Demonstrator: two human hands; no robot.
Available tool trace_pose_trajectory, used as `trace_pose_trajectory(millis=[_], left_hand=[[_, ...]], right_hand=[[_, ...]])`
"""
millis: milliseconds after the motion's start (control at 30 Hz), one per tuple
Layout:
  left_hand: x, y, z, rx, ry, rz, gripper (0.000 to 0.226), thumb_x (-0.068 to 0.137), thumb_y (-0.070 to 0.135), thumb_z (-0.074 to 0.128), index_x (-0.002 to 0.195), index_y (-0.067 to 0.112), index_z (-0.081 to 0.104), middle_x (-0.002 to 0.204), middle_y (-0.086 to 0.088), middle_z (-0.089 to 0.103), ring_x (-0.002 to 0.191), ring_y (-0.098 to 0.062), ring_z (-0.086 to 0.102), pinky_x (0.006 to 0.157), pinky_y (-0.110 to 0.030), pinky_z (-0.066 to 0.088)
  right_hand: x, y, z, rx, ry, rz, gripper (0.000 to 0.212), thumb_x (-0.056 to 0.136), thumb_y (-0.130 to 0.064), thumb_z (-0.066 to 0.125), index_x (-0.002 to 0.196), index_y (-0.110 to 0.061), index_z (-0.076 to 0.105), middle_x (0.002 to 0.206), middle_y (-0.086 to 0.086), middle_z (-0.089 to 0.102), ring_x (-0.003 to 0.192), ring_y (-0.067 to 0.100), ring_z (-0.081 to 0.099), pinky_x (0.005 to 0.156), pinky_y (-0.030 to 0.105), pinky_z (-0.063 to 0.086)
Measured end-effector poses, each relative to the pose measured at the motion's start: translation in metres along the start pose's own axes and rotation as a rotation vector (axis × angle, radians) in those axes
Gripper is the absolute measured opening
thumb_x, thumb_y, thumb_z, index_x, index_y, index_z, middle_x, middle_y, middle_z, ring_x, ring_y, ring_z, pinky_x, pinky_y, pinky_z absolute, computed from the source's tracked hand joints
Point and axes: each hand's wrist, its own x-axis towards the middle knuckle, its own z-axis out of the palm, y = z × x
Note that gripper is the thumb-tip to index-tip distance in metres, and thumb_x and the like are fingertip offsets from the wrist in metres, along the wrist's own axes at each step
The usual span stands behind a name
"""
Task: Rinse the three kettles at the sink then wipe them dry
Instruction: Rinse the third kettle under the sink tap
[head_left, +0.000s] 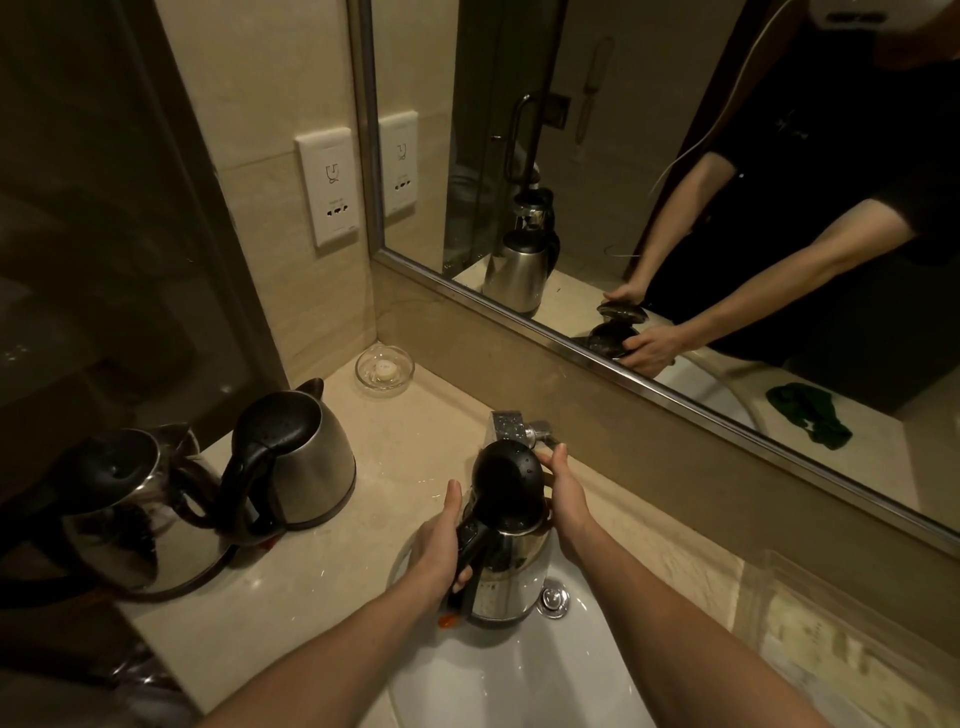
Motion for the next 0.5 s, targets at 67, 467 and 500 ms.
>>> trace_pose_trajectory(millis=[67, 467, 500], left_hand=[[-0.0005, -0.0003, -0.0001, 0.003, 0.002, 0.000, 0.076, 0.093, 0.076, 0.027, 0.088, 0.008, 0.060, 0.044, -0.003, 0.049, 0.034, -0.015, 0.042, 0.040, -0.023, 0.034], [-0.0020, -0.0003, -0.0010, -0.007, 0.022, -0.006, 0.078, 0.093, 0.076, 0.028, 0.094, 0.006, 0.062, 0.046, -0.001, 0.050, 0.034, -0.013, 0.044, 0.039, -0.022, 0.035], [-0.0019, -0.0006, -0.0008, -0.010, 0.024, -0.003, 0.076, 0.093, 0.076, 0.029, 0.092, 0.007, 0.061, 0.046, -0.001, 0.050, 0.034, -0.013, 0.044, 0.038, -0.022, 0.035]], right_hand=[[-0.0004, 0.0003, -0.0001, 0.001, -0.005, -0.005, 0.062, 0.100, -0.057, 0.016, 0.140, -0.021, 0.047, 0.137, 0.012, 0.050, 0.124, 0.028, 0.045, 0.097, 0.042, 0.035], [-0.0043, 0.0007, 0.0011, -0.010, -0.001, -0.037, 0.062, 0.101, -0.055, 0.015, 0.140, -0.020, 0.049, 0.140, 0.012, 0.048, 0.124, 0.023, 0.045, 0.094, 0.036, 0.032], [-0.0045, 0.0006, 0.0011, -0.011, -0.004, -0.039, 0.062, 0.101, -0.055, 0.015, 0.140, -0.020, 0.049, 0.140, 0.012, 0.049, 0.123, 0.022, 0.045, 0.093, 0.036, 0.032]])
